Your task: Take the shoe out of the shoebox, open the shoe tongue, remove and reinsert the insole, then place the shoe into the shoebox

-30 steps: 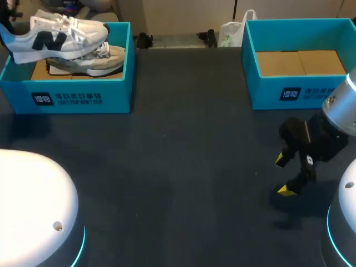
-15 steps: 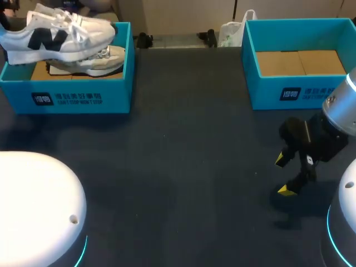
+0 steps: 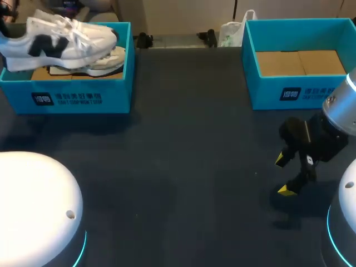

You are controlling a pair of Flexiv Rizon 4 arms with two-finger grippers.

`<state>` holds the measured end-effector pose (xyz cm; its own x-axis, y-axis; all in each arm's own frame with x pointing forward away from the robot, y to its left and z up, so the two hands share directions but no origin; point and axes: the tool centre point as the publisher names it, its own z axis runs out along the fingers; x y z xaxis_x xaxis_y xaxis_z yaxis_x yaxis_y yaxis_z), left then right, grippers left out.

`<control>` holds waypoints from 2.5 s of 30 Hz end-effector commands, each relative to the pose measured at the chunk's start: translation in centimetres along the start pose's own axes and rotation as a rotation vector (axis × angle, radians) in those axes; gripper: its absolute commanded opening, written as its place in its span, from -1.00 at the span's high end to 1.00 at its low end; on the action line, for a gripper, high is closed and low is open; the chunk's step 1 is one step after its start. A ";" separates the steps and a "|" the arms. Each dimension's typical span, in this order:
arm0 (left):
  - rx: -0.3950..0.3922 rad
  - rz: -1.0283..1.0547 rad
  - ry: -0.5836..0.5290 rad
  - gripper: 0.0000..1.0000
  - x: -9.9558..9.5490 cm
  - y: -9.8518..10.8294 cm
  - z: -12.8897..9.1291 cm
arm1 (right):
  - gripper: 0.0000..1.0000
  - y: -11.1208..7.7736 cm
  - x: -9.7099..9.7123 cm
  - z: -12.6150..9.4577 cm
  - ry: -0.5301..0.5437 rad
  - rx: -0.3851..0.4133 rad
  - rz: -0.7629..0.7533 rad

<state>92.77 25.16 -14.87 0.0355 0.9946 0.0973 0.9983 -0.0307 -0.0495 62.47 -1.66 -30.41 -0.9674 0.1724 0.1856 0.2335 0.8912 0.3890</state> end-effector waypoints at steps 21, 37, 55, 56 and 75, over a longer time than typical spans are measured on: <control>-0.006 0.145 0.023 1.00 -17.8 -17.8 5.8 | -1.00 -0.1 0.1 0.0 -0.003 0.000 0.000; -0.008 0.134 0.041 1.00 -19.8 -18.7 7.2 | -1.00 -0.1 0.1 0.0 -0.003 0.000 0.000; -0.089 0.193 0.123 1.00 -30.2 -20.3 13.0 | -1.00 -0.1 0.1 0.0 -0.003 0.000 0.000; -0.090 0.194 0.123 1.00 -30.4 -20.3 13.2 | -1.00 -0.1 0.1 0.0 -0.003 0.000 0.000; -0.089 0.051 0.150 1.00 -35.4 -20.3 17.0 | -1.00 -0.1 0.1 0.0 -0.003 0.000 0.000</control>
<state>70.40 -6.45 -33.17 0.0912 0.9718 0.2175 0.9945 -0.1002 0.0310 62.48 -1.68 -30.42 -0.9673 0.1726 0.1857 0.2337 0.8911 0.3889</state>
